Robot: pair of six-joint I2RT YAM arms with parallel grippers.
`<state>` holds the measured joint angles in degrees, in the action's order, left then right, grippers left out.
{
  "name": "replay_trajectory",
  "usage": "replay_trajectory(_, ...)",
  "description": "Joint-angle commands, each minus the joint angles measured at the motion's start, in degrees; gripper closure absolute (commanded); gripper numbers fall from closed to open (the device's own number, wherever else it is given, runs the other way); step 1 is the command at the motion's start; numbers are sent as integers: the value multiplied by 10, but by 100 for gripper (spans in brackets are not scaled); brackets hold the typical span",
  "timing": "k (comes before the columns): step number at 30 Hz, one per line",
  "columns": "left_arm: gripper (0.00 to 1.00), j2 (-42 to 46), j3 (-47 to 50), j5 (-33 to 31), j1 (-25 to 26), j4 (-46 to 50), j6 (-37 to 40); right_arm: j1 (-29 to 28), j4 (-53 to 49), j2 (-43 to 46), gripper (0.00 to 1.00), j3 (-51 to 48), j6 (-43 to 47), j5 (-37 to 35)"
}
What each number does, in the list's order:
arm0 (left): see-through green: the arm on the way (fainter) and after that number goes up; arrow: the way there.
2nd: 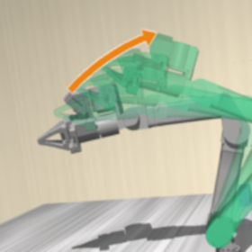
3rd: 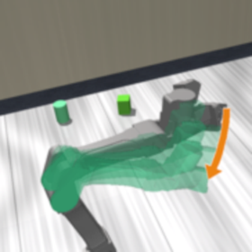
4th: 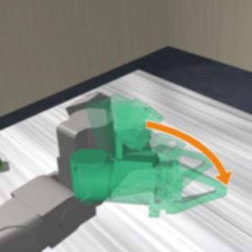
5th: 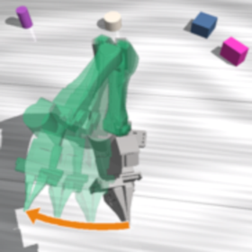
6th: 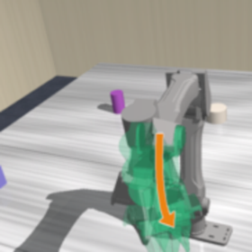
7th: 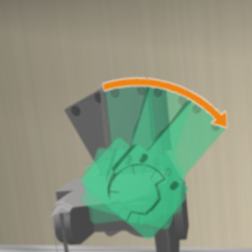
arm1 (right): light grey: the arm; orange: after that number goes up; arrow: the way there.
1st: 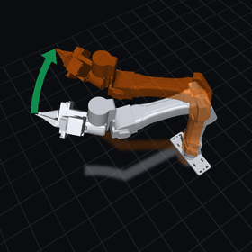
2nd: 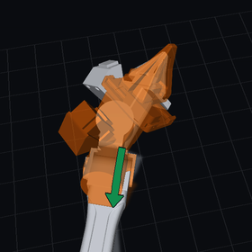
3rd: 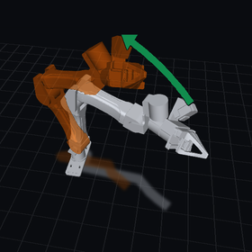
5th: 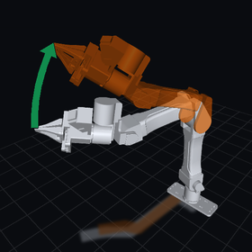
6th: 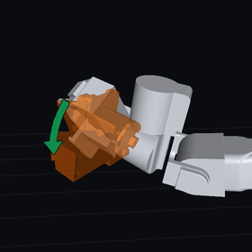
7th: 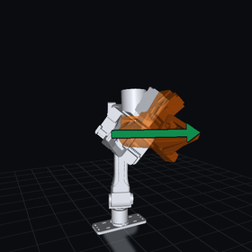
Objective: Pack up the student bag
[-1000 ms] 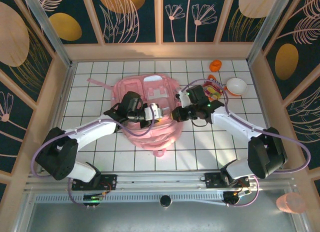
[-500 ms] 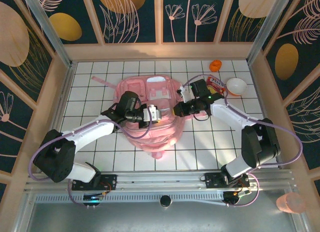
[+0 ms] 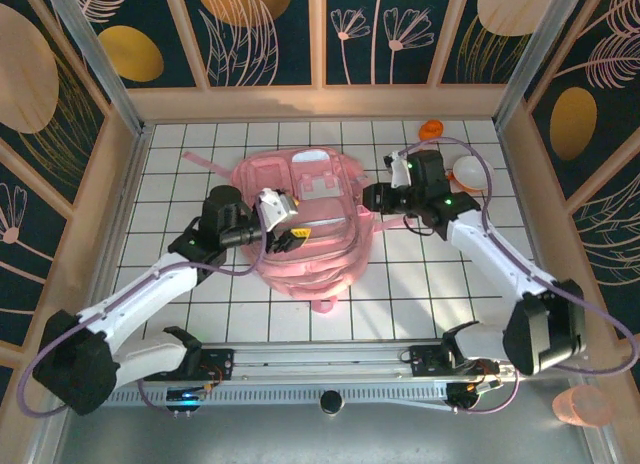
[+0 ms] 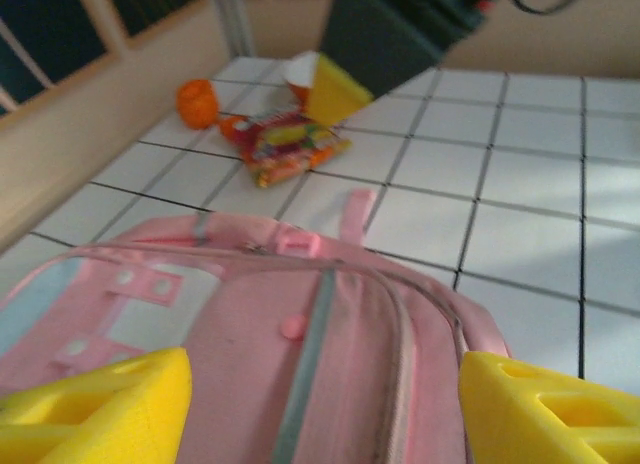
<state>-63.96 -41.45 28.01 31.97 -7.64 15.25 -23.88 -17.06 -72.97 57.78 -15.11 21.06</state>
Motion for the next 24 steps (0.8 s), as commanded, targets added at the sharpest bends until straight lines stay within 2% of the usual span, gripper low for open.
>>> replay_trajectory(1, 32, 7, 18, -102, -2, -16, -140, -43, 69, 9, 71, 5, -66, 3)
replay_trajectory(4, 35, 0, 50, -139, -2, -20, -161, -94, 122, -15, 80, -11, -106, -1)
replay_trajectory(8, 38, -25, 99, -184, -3, -11, -124, -143, 209, -62, 81, -92, -181, -10)
replay_trajectory(10, 38, -44, 124, -216, -3, -9, -104, -148, 242, -81, 81, -151, -220, -32)
replay_trajectory(14, 38, -116, 84, -257, -3, 31, -84, -126, 303, -146, 81, -246, -282, -48)
replay_trajectory(19, 38, -203, 24, -274, -3, 63, -113, -117, 294, -195, 82, -212, -285, -53)
replay_trajectory(24, 35, -221, 1, -321, -9, -14, -105, -91, 284, -211, 80, -153, -251, -48)
